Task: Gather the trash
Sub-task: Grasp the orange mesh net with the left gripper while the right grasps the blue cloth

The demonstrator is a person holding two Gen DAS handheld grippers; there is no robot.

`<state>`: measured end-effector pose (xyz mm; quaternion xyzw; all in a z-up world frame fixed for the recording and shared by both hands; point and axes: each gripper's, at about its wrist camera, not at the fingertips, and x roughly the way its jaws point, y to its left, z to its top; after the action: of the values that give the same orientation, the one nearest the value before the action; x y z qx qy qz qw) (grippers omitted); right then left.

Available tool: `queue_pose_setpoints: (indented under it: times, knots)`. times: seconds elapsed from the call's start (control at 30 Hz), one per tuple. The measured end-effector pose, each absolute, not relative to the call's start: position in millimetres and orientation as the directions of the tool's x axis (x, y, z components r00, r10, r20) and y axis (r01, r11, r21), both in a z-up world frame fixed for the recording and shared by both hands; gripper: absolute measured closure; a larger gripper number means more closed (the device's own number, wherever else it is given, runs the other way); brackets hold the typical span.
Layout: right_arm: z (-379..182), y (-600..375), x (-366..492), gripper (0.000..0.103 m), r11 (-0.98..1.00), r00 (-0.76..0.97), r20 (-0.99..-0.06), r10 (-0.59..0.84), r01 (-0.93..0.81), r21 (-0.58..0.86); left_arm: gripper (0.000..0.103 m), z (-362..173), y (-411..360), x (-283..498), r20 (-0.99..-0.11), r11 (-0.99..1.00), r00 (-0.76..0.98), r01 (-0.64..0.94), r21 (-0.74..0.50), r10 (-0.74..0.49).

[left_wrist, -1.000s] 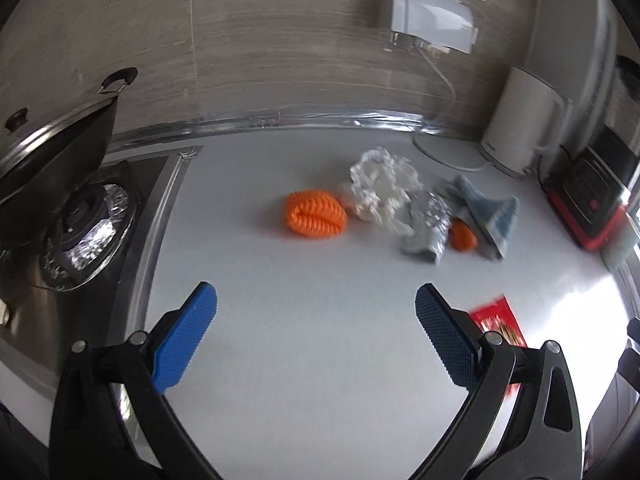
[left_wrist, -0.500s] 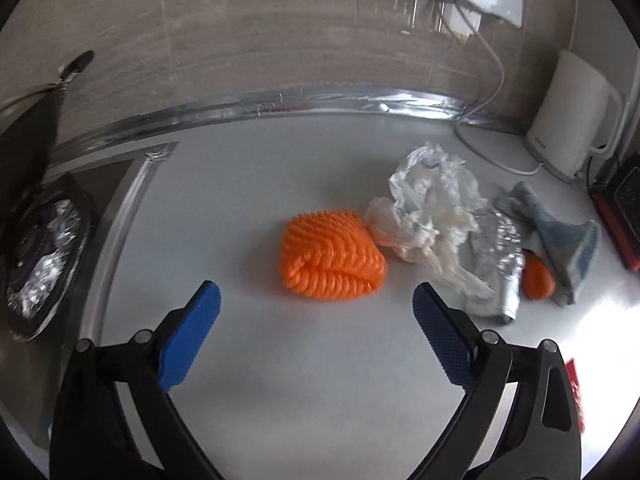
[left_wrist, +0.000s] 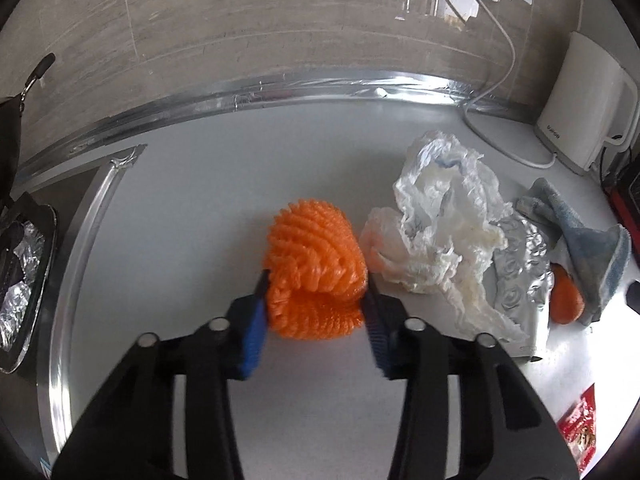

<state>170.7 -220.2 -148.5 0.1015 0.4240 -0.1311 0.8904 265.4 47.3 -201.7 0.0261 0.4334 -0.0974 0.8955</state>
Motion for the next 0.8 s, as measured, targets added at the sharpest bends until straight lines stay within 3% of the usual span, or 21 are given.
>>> queue_pose_setpoints:
  times: [0.23,0.3,0.37,0.43,0.8]
  knots:
    - [-168.1,-229.1,199.5,0.034,0.937,0.565,-0.819,-0.103,0.332,0.111,0.07,-191.1,54.7,257.3,-0.765,0.975,0.617,0.211,-0.065,-0.185]
    - [-172.0,-230.2,205.3,0.049,0.934,0.558,-0.825,-0.091,0.336,0.124,0.07,-185.5,56.4,252.0,-0.758,0.974,0.625,0.218,-0.061,-0.187]
    - [-174.9,-231.7,209.9,0.079,0.93,0.552,-0.831,-0.065,0.336,0.15,0.07,-179.5,58.2,247.6,-0.753,0.974,0.631,0.22,-0.056,-0.186]
    - [-174.5,-231.9,211.8,0.094,0.929,0.553,-0.832,-0.045,0.329,0.169,0.07,-171.2,61.7,240.3,-0.747,0.973,0.635,0.223,-0.065,-0.196]
    - [-103.7,-224.0,171.6,0.095,0.945,0.68,-0.73,-0.074,0.281,0.166,0.07,-123.8,72.5,180.4,-0.714,0.961,0.656,0.264,-0.088,-0.245]
